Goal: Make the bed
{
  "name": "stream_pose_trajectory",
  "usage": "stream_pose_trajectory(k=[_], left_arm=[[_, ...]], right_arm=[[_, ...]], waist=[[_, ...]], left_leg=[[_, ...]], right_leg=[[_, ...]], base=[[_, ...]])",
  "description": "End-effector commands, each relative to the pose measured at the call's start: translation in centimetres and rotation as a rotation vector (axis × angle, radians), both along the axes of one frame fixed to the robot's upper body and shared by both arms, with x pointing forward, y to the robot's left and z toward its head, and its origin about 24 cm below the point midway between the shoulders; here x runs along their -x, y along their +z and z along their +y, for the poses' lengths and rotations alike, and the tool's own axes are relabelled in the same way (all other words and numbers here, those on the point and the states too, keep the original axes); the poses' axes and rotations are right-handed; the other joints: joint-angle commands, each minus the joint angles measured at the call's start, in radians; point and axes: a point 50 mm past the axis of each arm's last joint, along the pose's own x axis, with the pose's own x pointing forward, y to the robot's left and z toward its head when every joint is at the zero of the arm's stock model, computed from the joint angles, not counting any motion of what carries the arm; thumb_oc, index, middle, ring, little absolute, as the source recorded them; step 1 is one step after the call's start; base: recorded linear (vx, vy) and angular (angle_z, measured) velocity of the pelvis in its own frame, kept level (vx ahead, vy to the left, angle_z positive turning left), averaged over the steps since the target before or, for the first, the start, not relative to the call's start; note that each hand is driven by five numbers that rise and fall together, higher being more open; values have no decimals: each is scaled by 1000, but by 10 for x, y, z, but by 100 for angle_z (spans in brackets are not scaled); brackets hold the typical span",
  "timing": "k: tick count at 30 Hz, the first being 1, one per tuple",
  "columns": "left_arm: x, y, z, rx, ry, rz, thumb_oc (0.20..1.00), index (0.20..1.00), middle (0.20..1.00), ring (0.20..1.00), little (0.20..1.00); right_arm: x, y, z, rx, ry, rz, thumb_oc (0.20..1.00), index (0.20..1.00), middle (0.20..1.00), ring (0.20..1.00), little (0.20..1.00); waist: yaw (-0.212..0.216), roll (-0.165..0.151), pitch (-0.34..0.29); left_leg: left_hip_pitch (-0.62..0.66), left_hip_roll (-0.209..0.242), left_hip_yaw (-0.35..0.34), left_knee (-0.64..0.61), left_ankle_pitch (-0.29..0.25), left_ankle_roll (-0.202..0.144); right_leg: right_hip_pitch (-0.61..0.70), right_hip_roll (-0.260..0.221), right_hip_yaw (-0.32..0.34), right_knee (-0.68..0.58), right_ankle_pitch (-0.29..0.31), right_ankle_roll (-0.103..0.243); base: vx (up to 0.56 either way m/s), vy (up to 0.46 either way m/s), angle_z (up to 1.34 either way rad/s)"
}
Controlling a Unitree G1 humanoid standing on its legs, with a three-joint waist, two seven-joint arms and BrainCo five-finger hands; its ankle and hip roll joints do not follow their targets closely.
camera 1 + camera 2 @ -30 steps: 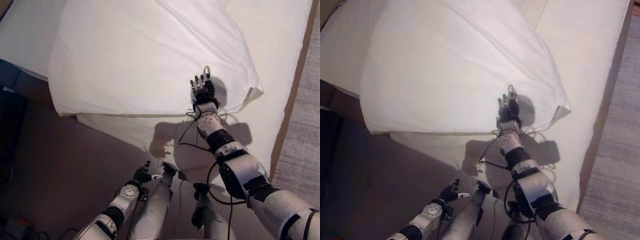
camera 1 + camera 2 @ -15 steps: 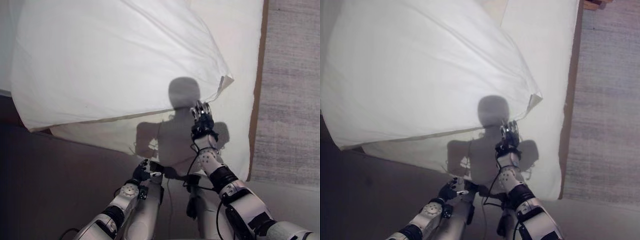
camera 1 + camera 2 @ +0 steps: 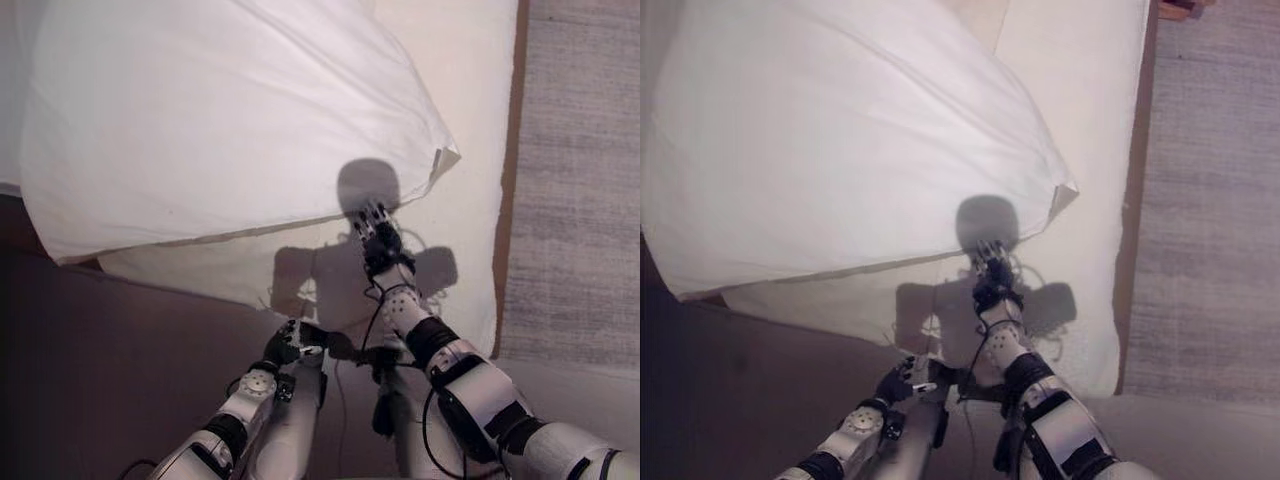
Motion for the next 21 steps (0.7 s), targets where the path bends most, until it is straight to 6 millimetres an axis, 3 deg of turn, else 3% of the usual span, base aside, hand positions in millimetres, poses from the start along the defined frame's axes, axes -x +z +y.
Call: stream_pose_trajectory(k=[1, 4, 8, 13, 14, 19, 21], left_arm=[[3, -1, -8, 30, -11, -1, 1000, 1000, 1000, 1000, 1000], [0, 1, -8, 21, -17, -11, 1000, 1000, 1000, 1000, 1000], [-6, 6, -10, 12, -47, -24, 1000, 1000, 1000, 1000, 1000], [-9, 8, -10, -4, -69, -25, 1000, 1000, 1000, 1000, 1000], [-9, 8, -8, -5, -68, -23, 1000, 1000, 1000, 1000, 1000], [-10, 8, -7, -1, -53, -17, 1000, 1000, 1000, 1000, 1000], [-12, 9, -8, 1, -36, -14, 1000, 1000, 1000, 1000, 1000]], right_arm=[[-13, 34, -9, -120, 12, -105, 1000, 1000, 1000, 1000, 1000], [-21, 50, -17, -183, -7, -137, 1000, 1000, 1000, 1000, 1000], [-34, 91, -45, -403, -71, -226, 1000, 1000, 1000, 1000, 1000], [-40, 116, -70, -481, -160, -260, 1000, 1000, 1000, 1000, 1000], [-41, 130, -75, -483, -178, -278, 1000, 1000, 1000, 1000, 1000], [-43, 134, -90, -414, -285, -200, 1000, 1000, 1000, 1000, 1000], [-42, 126, -82, -441, -300, -159, 1000, 1000, 1000, 1000, 1000]], waist=[[36, 18, -8], [49, 24, -9], [86, 41, -5], [105, 50, -4], [111, 51, -1], [115, 50, 6], [107, 43, 11]], left_leg=[[-11, -58, -2, 39, -12, 71], [-28, -60, -11, 39, -5, 70], [-49, -65, -33, 38, -6, 66], [-68, -69, -48, 34, -1, 60], [-78, -69, -51, 34, 1, 58], [-89, -66, -48, 33, 7, 54], [-87, -64, -44, 28, 9, 52]], right_leg=[[-13, -72, 47, 17, 58, 40], [-23, -73, 38, 15, 60, 40], [-35, -72, 18, 17, 49, 42], [-47, -71, 4, 17, 45, 41], [-52, -71, 2, 18, 45, 42], [-64, -70, 0, 19, 48, 41], [-66, -67, 3, 20, 48, 40]], base=[[12, -36, 18], [18, -47, 19], [13, -46, 17], [11, -27, 17], [20, -28, 18], [2, 3, 8], [2, 27, 7]])
